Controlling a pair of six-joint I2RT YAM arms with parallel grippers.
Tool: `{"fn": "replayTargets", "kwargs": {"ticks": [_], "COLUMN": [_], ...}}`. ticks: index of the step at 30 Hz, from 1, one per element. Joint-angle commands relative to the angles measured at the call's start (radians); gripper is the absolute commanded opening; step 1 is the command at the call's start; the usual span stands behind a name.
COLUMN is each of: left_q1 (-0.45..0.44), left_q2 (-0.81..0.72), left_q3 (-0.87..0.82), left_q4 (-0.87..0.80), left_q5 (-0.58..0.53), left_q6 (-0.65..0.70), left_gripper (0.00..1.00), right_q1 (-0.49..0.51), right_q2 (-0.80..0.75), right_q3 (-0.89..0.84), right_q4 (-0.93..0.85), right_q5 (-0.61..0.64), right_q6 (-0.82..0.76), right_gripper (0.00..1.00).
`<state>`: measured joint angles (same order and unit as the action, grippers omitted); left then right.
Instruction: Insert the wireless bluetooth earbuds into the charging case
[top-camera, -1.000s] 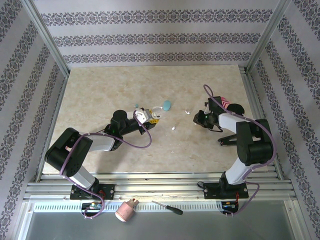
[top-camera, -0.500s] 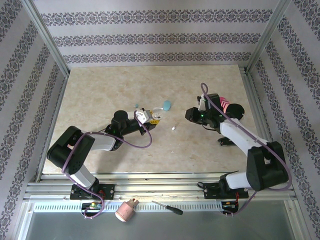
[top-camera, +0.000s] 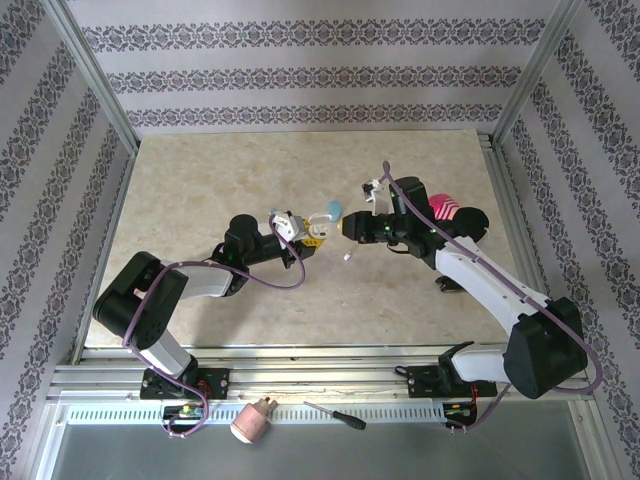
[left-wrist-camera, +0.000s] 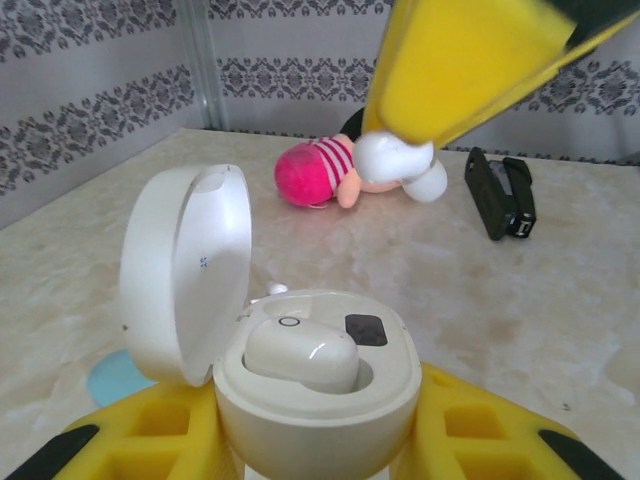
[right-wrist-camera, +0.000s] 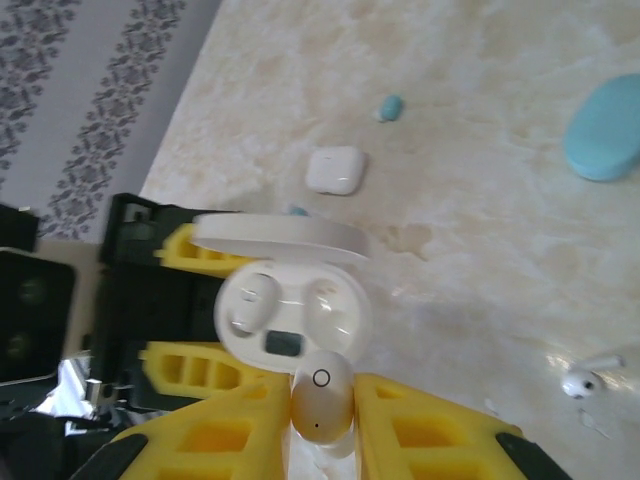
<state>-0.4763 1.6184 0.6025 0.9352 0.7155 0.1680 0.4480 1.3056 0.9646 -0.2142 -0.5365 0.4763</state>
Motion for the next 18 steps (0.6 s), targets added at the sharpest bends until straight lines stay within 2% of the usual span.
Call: {"fn": "replayTargets", "kwargs": {"ticks": [1, 18], "left_q1": [-0.007, -0.004], "left_q2": [-0.036, -0.045], "left_q3": [0.025, 0.033], "left_q4": [-0.014, 0.073], "left_q5": [0.077, 0.131], "left_q6": [-0.058, -0.173], "left_gripper": [0.23, 0.24], "right_q1": [0.024, 0.041], "right_q2": [0.007, 0.061], "right_q3": [0.044, 0.05], "right_q4": [0.007, 0.036], "right_q5": [-0.045, -0.071], "right_q6": [-0.05, -0.073], "right_gripper": [0.23, 0.22]}}
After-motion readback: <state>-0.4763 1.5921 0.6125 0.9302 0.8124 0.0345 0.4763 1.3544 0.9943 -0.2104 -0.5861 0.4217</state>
